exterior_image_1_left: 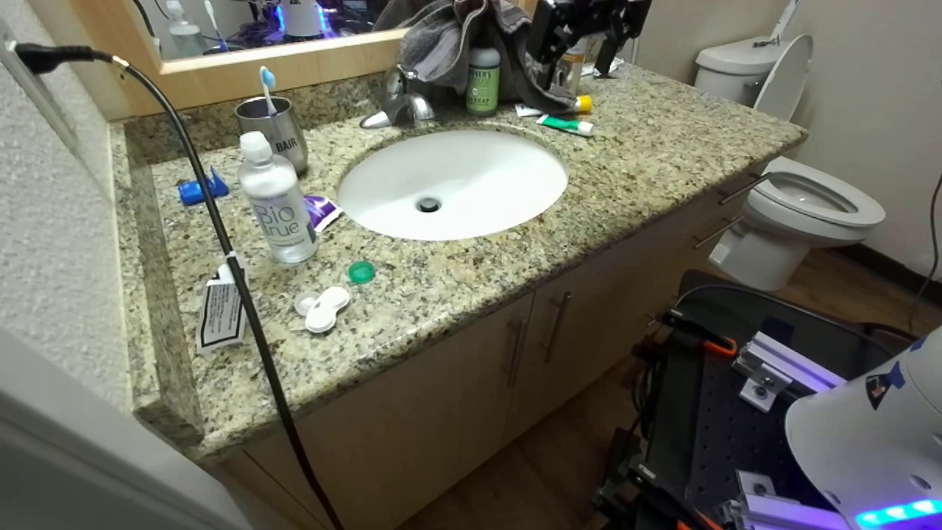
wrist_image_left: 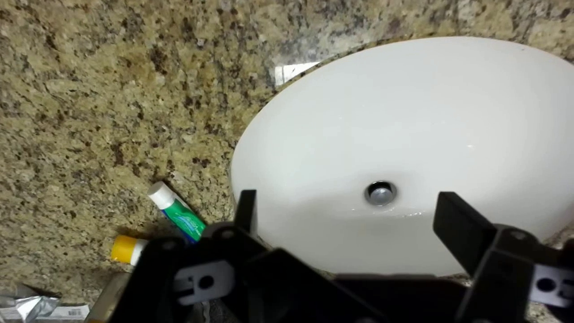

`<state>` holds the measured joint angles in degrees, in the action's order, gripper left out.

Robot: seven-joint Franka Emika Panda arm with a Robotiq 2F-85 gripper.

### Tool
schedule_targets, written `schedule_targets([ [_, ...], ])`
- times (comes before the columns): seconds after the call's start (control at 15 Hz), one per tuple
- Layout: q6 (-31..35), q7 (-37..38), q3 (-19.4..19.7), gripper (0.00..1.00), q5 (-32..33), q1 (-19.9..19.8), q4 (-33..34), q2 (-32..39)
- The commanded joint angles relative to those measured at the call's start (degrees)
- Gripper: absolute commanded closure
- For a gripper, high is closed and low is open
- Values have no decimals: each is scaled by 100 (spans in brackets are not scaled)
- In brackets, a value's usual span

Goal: Put the towel on the right side of the sink

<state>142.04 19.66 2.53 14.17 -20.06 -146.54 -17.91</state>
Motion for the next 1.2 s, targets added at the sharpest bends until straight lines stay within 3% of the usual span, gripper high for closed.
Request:
schedule_targets([
  [0.0, -130, 849, -41, 0, 469, -209, 636, 699],
  [0.27, -247, 2046, 126, 0, 855, -482, 1958, 1684],
  [0.33, -312, 2255, 438, 0, 789, -254, 2344, 1965],
  [0.53, -677, 2627, 817, 0, 123, -4, 3161, 2518],
  [0.6, -331, 2323, 911, 0, 336, 76, 2562, 2095],
  [0.8, -216, 2243, 1051, 0, 479, 228, 2555, 2152],
  [0.93, -229, 1820, 1052, 0, 207, 303, 2641, 2250],
  [1.13, -261, 698, 1120, 0, -715, 223, 3220, 2596],
])
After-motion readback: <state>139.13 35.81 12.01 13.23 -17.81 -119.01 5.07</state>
